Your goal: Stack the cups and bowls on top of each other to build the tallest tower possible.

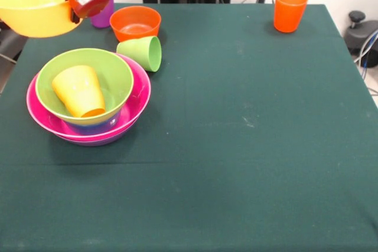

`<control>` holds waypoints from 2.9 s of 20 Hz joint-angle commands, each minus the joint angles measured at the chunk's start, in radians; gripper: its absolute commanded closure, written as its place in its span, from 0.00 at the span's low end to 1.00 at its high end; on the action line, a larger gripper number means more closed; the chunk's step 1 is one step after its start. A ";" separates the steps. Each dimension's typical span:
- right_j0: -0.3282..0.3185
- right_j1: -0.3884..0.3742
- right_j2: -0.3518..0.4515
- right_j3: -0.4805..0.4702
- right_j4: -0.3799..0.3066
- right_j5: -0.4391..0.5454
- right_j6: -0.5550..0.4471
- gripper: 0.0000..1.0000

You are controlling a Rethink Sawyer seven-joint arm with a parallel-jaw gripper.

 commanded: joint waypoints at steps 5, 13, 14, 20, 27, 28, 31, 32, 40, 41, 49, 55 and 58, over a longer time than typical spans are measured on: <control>0.033 0.035 0.046 -0.086 0.032 0.105 0.129 1.00; 0.040 0.043 0.042 -0.110 0.039 0.130 0.122 1.00; 0.041 0.041 0.041 -0.112 0.036 0.133 0.118 1.00; 0.045 0.035 0.035 -0.107 0.043 0.140 0.134 1.00; 0.045 0.054 0.034 -0.138 0.064 0.157 0.151 1.00; 0.046 0.057 0.034 -0.141 0.067 0.159 0.152 1.00; 0.047 0.065 0.037 -0.151 0.074 0.163 0.151 1.00; 0.048 0.067 0.036 -0.153 0.076 0.164 0.151 1.00; 0.063 0.080 0.029 -0.183 0.094 0.194 0.162 1.00; 0.064 0.083 0.026 -0.187 0.096 0.192 0.164 1.00; 0.043 0.110 0.016 -0.218 0.123 0.209 0.167 1.00; 0.063 0.089 -0.002 -0.191 0.135 0.200 0.173 1.00; 0.070 0.081 -0.014 -0.204 0.132 0.230 0.153 1.00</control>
